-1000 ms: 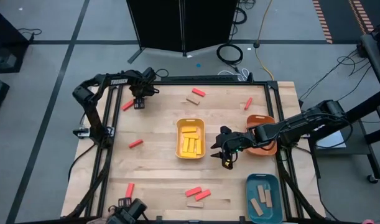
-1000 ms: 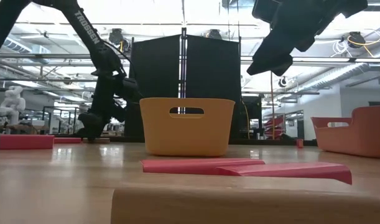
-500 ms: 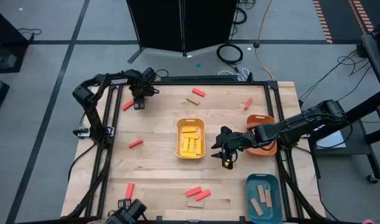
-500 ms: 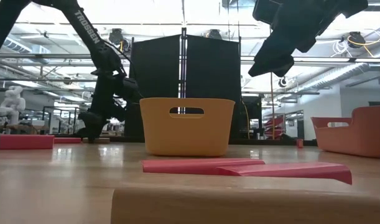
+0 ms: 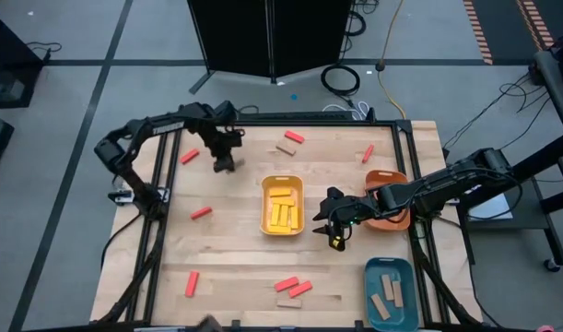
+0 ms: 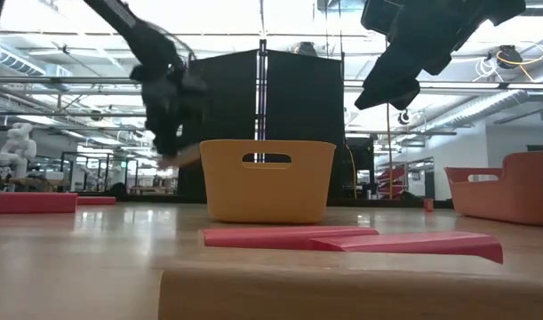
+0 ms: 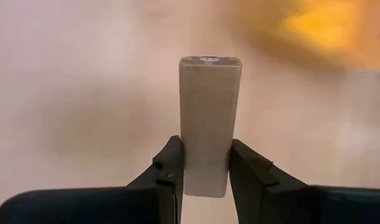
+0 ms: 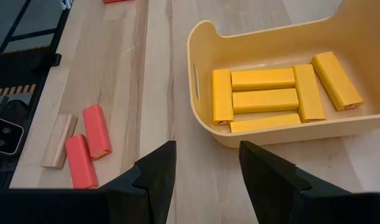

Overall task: Sort blocks
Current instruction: Put the brown wooden block into the blue bin

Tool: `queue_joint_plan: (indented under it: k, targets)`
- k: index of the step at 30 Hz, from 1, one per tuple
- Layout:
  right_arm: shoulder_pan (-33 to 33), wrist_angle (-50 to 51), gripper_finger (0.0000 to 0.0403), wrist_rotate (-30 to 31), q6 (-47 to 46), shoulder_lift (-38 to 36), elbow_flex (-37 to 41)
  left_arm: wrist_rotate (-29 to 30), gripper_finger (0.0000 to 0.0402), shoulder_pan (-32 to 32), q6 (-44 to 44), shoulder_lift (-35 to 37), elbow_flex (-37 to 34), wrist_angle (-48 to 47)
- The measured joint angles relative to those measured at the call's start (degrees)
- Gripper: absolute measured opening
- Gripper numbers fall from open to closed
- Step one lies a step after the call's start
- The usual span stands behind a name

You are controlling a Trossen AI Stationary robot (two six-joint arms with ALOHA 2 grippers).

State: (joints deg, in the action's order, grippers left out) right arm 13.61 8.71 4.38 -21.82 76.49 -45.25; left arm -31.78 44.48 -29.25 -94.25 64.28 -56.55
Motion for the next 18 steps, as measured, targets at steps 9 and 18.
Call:
queue_joint_plan:
  k: [9,18]
  targets:
    - [0.0,0.46,0.0169,0.0,-4.39,-0.02,0.0,-12.26,0.0079,-23.09,12.47,8.88,-3.06,10.89]
    - [0.0,6.02,0.0169,0.0,-6.48,-1.53,0.02,1.5,0.0078,-51.33,25.89,9.39,-5.96,43.64]
